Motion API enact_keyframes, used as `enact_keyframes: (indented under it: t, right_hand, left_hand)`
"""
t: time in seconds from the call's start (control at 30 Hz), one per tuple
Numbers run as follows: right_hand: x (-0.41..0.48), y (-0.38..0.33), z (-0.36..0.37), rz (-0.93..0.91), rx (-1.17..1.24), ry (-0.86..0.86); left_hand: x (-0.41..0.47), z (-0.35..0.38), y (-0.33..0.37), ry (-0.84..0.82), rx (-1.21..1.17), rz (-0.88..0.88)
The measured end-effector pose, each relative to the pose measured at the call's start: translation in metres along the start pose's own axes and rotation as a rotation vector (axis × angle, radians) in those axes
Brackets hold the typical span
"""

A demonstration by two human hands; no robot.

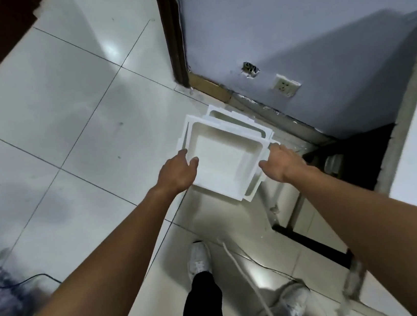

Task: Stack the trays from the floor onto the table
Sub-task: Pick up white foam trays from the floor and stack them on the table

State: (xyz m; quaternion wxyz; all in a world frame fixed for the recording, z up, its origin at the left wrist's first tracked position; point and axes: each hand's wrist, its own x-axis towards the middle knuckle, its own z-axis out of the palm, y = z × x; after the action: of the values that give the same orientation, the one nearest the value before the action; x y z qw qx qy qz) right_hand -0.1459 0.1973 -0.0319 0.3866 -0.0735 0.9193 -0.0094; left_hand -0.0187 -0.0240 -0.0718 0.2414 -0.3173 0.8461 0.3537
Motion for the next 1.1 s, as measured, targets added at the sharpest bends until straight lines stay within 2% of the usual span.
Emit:
enact_keyframes:
  t: [0.2,0.4,0.77,0.93,1.1]
  right_hand:
    - [0.060,-0.003,0.032,0.195,0.193,0.021]
    - [0.085,-0.002,0.060,0.303,0.419,0.026]
    - [0.105,-0.004,0.080,0.342,0.637,0.062]
    - [0.106,0.000,0.078,0.343,0.644,0.066]
    - [0.088,-0.004,0.063,0.255,0.660,0.083]
  left_hand:
    - [0.072,0.010,-0.010,-0.002,0.027,-0.005]
    - [0.121,0.019,-0.015,-0.057,0.058,0.000]
    - [0.144,0.027,-0.017,-0.056,-0.052,0.011]
    - [0.133,0.019,-0.010,-0.099,-0.317,-0.081]
    - [0.136,0.011,-0.010,-0.102,-0.381,-0.093]
